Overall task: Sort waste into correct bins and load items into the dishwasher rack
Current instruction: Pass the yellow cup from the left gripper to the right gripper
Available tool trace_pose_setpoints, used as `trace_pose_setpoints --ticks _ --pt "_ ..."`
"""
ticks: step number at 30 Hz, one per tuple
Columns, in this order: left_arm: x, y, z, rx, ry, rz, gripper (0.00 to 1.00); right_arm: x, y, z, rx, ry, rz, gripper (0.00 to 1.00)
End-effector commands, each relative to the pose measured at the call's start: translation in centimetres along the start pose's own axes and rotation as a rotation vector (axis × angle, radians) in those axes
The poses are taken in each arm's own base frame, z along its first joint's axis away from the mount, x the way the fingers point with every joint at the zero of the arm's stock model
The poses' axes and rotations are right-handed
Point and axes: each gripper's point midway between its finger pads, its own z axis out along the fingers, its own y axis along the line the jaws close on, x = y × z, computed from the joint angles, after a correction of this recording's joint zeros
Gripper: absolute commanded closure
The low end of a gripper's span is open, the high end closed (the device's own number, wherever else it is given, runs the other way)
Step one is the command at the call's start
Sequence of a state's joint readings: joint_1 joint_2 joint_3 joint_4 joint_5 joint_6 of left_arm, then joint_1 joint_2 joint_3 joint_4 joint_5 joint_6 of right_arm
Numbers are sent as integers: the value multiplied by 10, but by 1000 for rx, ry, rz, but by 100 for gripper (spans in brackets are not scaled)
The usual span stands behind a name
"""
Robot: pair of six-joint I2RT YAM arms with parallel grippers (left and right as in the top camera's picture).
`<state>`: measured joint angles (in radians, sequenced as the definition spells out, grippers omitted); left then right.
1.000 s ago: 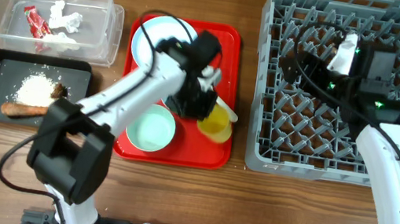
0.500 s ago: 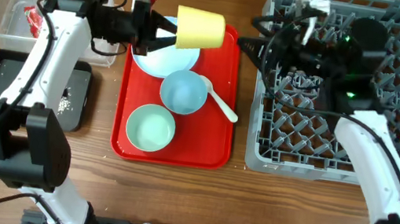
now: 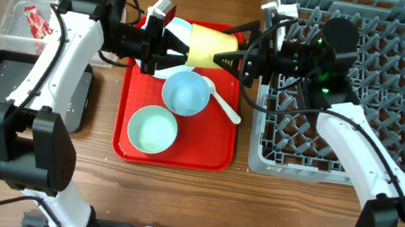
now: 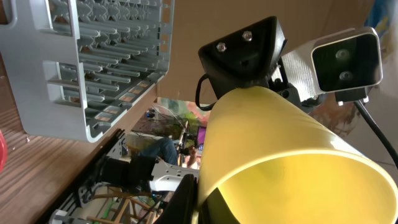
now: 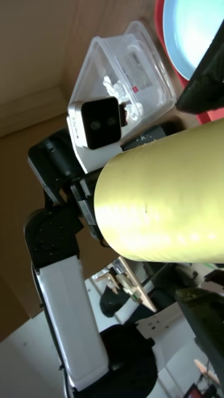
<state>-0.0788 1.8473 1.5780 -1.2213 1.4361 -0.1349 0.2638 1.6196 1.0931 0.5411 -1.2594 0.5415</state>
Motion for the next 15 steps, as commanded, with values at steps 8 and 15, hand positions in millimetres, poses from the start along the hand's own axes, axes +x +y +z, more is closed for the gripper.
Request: trace_pose_setpoints --ticks 8,15 --pt "4 -10 0 -1 -2 71 96 10 -14 6 -3 18 52 33" --pt "3 -11 0 0 -4 85 96 16 -4 20 -45 35 30 23"
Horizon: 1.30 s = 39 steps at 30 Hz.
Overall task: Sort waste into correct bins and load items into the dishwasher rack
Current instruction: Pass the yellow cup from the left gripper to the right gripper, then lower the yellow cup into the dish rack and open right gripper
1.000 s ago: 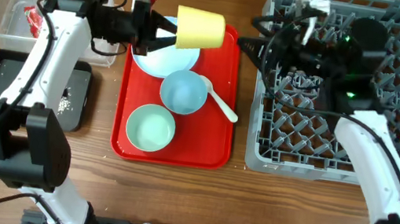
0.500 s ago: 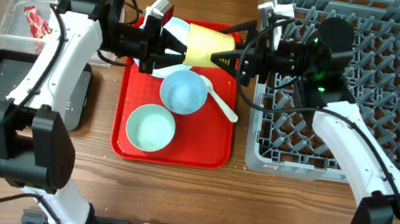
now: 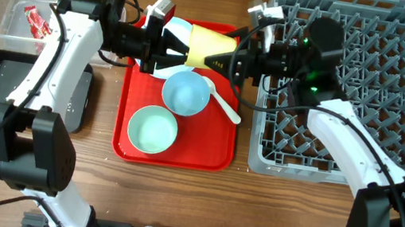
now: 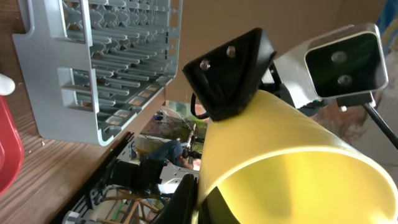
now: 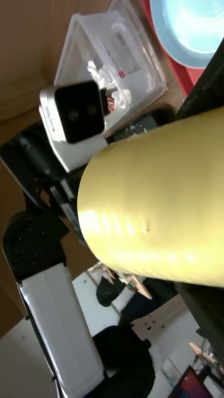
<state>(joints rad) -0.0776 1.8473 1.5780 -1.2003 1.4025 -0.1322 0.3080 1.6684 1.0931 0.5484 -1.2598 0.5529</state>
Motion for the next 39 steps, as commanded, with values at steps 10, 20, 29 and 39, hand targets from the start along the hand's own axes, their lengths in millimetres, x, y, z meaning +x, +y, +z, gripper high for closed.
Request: trace_pose_setpoints --ticks 10,20,29,39 --pt "6 -16 0 31 6 61 91 -14 -3 -7 11 -35 -48 47" --pt "-8 37 -7 -282 -61 65 79 -20 -83 -92 354 -173 210 64" --pt "-75 100 -63 -825 -316 250 70 -3 -77 -187 1165 29 400 64" --pt "-92 114 -94 -1022 -410 269 65 122 7 -254 1592 426 996 64"
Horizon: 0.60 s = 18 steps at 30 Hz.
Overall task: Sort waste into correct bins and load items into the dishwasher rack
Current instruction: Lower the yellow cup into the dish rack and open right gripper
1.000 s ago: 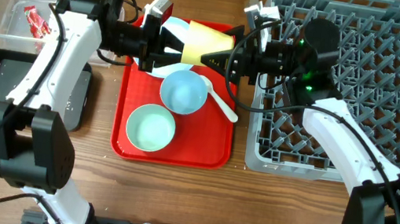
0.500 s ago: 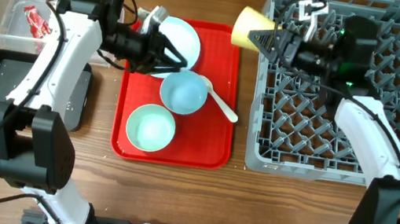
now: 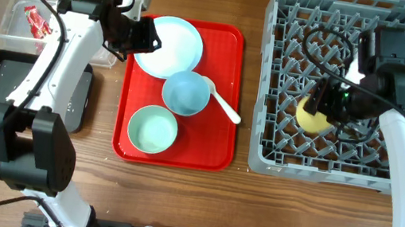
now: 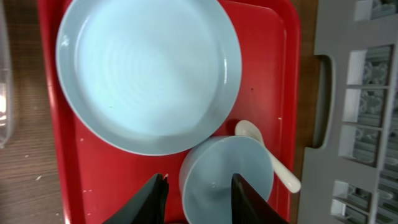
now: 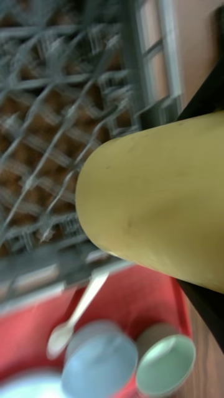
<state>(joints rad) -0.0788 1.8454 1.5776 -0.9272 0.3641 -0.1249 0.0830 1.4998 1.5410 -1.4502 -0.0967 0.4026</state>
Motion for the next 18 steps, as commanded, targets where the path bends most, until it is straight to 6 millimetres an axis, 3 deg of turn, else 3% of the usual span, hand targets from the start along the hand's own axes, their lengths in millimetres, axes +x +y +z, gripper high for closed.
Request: trace_pose_setpoints --ticks 1,4,8,10,11,13,15,18 --pt "-7 2 -10 -43 -42 29 64 17 -23 15 135 56 68 64" --pt "-7 2 -10 -43 -42 29 62 37 -31 50 154 141 89 64" --pt "-7 2 -10 -43 -42 29 61 43 -31 85 135 183 90 64" --pt "-7 2 -10 -43 -42 29 61 44 -32 97 142 201 83 46" --pt "-7 2 -10 -43 -42 29 60 43 -32 101 143 205 84 28" --pt "-7 2 -10 -43 -41 28 58 40 -27 101 115 200 85 16" --pt "-7 2 -10 -43 -40 28 57 33 -22 95 102 180 84 15" --pt "-7 2 -10 -43 -40 28 56 5 -6 59 57 88 60 14"
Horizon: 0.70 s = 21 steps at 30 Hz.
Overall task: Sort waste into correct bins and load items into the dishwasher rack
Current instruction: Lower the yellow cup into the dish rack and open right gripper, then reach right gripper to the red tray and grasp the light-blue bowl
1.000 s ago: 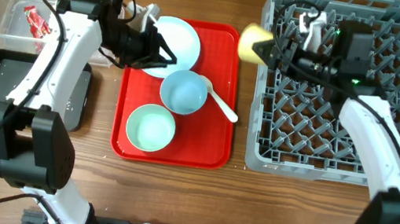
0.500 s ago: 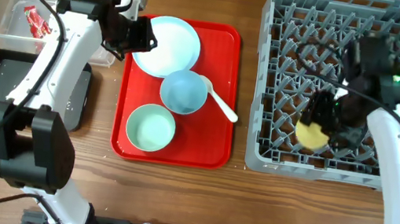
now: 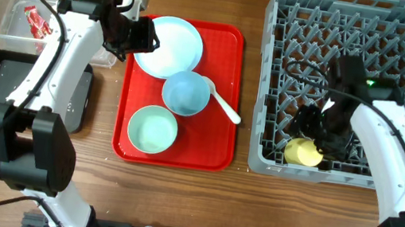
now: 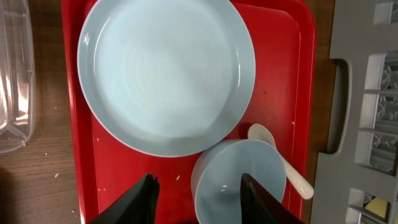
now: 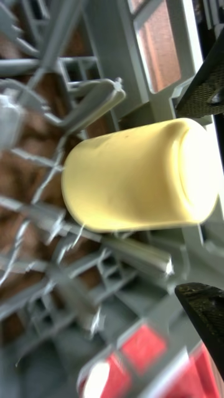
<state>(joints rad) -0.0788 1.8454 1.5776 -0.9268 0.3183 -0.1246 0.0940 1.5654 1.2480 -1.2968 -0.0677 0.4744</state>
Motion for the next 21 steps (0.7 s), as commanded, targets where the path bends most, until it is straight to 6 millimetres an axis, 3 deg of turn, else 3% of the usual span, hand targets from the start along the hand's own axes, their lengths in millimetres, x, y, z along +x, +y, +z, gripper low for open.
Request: trace_pose_setpoints --ticks 1,3,5,6,9,12,14,17,19,21 --pt "-5 -6 -10 2 -32 27 54 -28 25 -53 -90 -133 -43 14" --pt "-5 -4 -11 1 -32 24 42 -51 61 -114 -205 -310 -142 15" --pt "-8 5 -14 -6 -40 2 35 -58 116 -140 -340 -439 -256 18" --pt "-10 12 -16 -12 -46 -18 34 -58 138 -139 -374 -453 -285 21" --pt "-15 42 -25 -37 -64 -86 18 -43 208 -97 -394 -391 -399 29" --pt "-18 70 -34 -60 -79 -149 10 -34 257 -17 -348 -265 -401 32" --pt "-15 77 -37 -67 -72 -171 9 -30 265 25 -311 -184 -392 39" --pt "-15 77 -37 -67 -70 -171 0 -19 272 73 -297 -66 -382 46" --pt "-15 77 -37 -67 -70 -171 0 -14 271 93 -285 -14 -381 50" --pt "-15 77 -37 -67 -70 -171 0 -16 276 92 -302 -24 -391 62"
